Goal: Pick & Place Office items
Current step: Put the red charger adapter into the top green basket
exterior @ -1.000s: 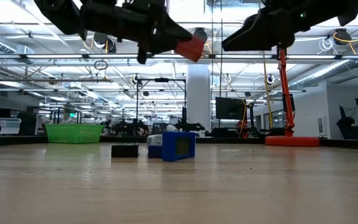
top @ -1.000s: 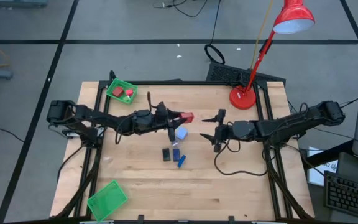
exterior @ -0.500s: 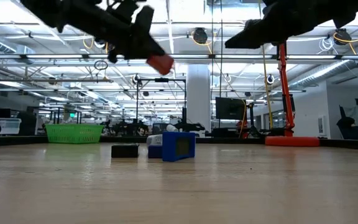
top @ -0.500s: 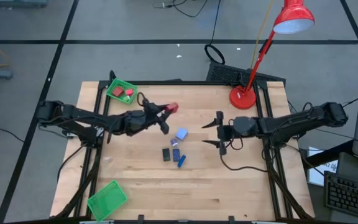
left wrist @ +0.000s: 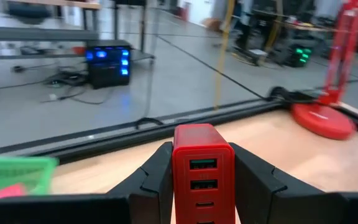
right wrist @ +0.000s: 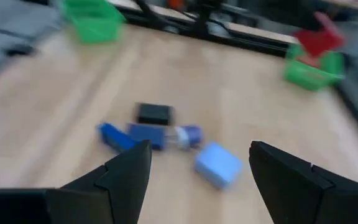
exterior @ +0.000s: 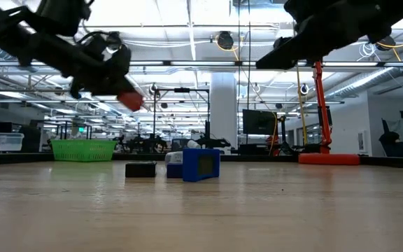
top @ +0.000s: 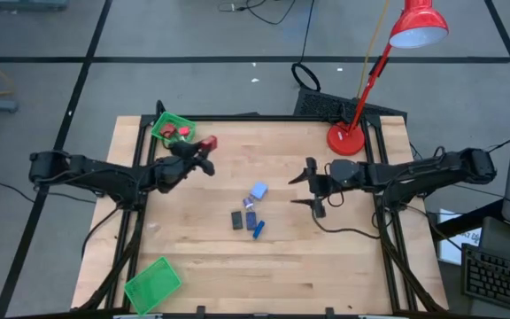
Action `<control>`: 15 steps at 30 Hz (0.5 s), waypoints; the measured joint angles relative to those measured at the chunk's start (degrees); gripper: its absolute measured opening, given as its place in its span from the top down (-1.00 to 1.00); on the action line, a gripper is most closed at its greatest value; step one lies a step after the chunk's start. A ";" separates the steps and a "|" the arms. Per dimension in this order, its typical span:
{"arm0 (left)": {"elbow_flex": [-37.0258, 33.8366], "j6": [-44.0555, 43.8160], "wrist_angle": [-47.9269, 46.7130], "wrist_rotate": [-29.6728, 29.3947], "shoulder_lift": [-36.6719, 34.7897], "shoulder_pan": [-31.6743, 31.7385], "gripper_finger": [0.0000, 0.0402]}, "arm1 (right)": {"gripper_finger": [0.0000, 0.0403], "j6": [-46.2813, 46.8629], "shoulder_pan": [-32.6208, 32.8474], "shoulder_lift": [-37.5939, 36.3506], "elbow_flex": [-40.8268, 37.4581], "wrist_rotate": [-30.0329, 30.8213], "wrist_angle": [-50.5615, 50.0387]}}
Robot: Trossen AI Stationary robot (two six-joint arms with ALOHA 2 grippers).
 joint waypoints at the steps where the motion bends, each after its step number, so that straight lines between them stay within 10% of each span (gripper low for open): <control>1: -1.06 -0.29 0.04 -0.59 -0.91 0.22 0.40 | -0.28 0.51 -0.70 -0.04 -0.32 -2.88 1.25; 15: -12.43 -8.18 -0.09 -8.52 -10.58 3.27 0.40 | -0.25 3.65 -12.10 -6.61 -6.89 -7.29 4.27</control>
